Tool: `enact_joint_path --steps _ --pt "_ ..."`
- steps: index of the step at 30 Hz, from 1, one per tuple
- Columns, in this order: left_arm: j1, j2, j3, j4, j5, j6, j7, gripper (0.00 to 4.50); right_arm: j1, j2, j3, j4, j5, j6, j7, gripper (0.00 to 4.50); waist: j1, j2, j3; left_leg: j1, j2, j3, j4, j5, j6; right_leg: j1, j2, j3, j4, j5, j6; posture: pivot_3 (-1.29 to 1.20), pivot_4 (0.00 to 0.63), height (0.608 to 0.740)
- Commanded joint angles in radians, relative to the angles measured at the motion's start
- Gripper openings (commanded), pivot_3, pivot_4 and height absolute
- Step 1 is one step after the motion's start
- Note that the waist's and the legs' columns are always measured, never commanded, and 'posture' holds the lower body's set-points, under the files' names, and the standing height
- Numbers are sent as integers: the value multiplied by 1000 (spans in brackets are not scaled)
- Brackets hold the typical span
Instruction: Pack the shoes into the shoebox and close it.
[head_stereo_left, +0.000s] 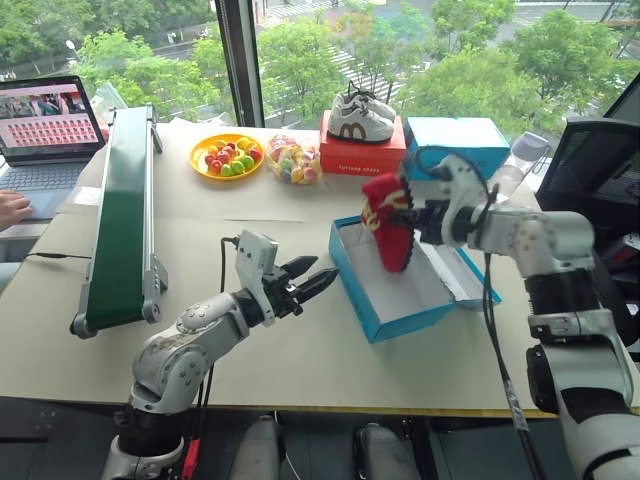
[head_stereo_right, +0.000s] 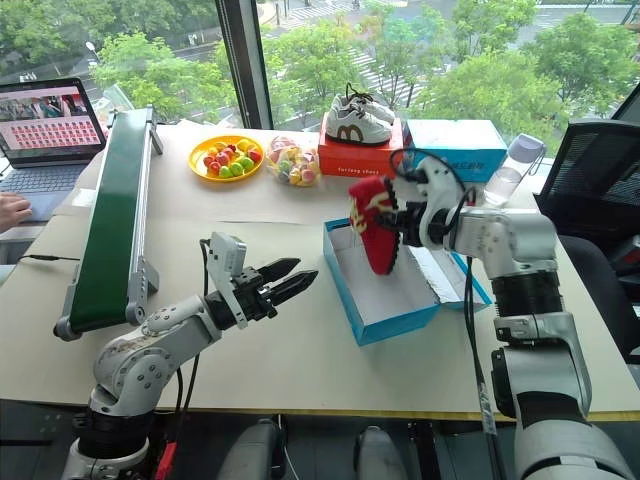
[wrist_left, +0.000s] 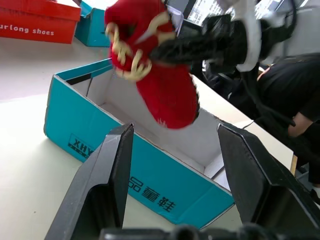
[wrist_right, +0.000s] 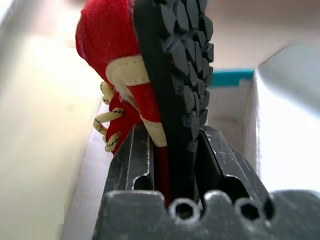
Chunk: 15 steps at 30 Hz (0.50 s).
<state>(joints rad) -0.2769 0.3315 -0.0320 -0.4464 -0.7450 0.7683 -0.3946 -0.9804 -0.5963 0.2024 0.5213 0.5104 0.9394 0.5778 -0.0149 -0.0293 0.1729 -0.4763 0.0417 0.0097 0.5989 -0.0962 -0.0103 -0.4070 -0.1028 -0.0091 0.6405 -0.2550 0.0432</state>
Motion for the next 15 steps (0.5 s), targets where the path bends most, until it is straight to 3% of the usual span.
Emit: enact_joint_path --steps 1,4,10,11,15 --pt "-9 -10 -2 -32 8 -21 -6 2842 -69 10 82 175 -169 -173 113 1021 3 0 0 0 0 0 1 0 0 0 0 0 0 0 0 0 150 740" --pt "-6 -17 4 -41 7 -19 0 2842 -99 50 126 333 -287 -320 128 1021 3 0 0 0 0 0 1 0 0 1 0 0 -1 0 1 0 150 740" --pt "10 -23 8 -67 5 -12 13 2842 -147 122 81 518 -377 -434 96 1021 2 0 0 2 1 0 2 0 0 3 1 0 0 1 1 0 150 740" --pt "13 -22 9 -72 5 -11 16 2901 -151 129 61 528 -376 -434 89 1606 2 0 0 2 1 0 3 0 0 3 1 0 0 1 1 0 150 740" --pt "19 -20 15 -81 1 -7 20 2901 -166 146 15 515 -383 -423 98 2658 3 0 0 2 2 0 5 0 0 3 2 0 1 2 1 0 150 740"
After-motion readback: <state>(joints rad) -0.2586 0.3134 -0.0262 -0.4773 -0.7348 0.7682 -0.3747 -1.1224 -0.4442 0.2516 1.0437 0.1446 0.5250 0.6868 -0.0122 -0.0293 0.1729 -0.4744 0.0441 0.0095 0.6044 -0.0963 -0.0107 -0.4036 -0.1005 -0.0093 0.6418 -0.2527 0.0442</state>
